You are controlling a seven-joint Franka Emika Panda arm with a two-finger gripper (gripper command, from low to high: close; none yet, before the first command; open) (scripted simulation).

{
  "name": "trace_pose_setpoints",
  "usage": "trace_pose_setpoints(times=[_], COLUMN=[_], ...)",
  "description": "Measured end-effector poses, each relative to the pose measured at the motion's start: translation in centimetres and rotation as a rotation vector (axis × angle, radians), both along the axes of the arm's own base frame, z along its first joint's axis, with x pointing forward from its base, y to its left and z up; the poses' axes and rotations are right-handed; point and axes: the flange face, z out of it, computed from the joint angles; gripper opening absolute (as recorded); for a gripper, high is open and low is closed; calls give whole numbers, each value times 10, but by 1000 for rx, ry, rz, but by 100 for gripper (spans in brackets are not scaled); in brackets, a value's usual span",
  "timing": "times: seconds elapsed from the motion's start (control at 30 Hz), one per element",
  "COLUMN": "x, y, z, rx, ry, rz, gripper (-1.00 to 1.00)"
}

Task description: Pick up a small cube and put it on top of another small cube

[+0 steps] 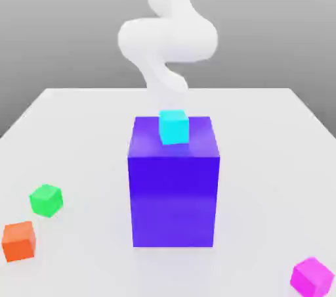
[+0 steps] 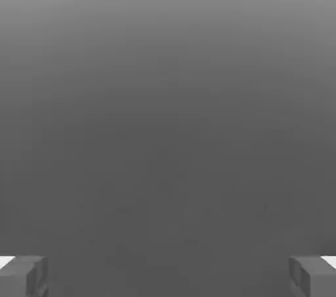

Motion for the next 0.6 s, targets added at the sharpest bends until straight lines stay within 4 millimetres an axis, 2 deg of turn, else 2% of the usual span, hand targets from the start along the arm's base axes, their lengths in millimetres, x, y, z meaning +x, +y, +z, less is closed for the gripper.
trace_pose_setpoints(times=[0.13,0.3,0.47,0.6], x=[48,94,123,134], y=[30,67,105,139], z=[-53,-127,-208,-276], rx=[-57,-115,-158,-181], ry=[104,226,344,436], rz=[34,91,163,234], gripper=[0,0,0,0])
